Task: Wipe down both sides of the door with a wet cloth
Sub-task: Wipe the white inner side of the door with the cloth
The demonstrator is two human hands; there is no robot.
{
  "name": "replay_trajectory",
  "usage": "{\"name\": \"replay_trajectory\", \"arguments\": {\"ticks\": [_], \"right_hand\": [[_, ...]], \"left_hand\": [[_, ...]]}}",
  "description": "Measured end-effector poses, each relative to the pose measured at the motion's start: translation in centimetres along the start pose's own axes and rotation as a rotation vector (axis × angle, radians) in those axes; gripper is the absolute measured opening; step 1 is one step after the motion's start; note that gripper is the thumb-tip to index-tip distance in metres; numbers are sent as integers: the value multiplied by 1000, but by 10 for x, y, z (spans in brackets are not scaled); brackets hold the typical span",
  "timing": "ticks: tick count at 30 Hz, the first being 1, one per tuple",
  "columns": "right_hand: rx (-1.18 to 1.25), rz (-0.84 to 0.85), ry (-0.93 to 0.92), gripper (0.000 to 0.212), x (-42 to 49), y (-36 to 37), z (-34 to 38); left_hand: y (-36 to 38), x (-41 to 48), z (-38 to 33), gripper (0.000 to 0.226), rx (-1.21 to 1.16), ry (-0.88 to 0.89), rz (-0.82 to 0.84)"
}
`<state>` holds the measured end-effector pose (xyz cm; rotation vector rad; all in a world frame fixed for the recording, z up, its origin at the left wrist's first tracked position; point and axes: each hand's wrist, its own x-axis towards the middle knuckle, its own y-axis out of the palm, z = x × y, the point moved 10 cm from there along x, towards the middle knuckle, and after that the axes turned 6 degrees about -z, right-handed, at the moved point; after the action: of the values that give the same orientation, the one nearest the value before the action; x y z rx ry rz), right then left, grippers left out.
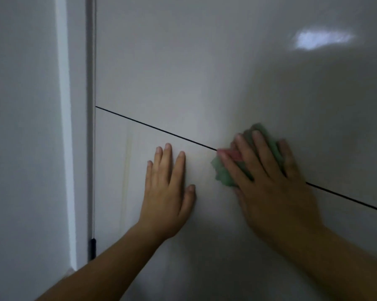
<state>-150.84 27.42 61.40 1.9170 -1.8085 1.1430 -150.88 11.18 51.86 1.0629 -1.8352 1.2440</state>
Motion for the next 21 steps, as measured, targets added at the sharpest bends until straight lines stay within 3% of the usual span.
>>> {"name": "replay_trajectory", "arguments": {"ticks": [5, 8, 11, 18, 21], "right_hand": [[-15, 96, -140, 70, 72, 28, 64], [0, 11, -104, 62, 74, 28, 68], [1, -55, -125, 62, 82, 28, 83], [-94, 100, -291, 66, 195, 65, 202], [-89, 85, -320, 65, 191, 71, 204]], "left_hand": [[0, -15, 65, 75, 8, -231, 1], [-1, -26, 106, 72, -14, -271, 5], [1, -37, 128, 69, -76, -263, -5], [2, -40, 160, 68, -130, -234, -44], [4, -47, 171, 67, -155, -241, -20]]}}
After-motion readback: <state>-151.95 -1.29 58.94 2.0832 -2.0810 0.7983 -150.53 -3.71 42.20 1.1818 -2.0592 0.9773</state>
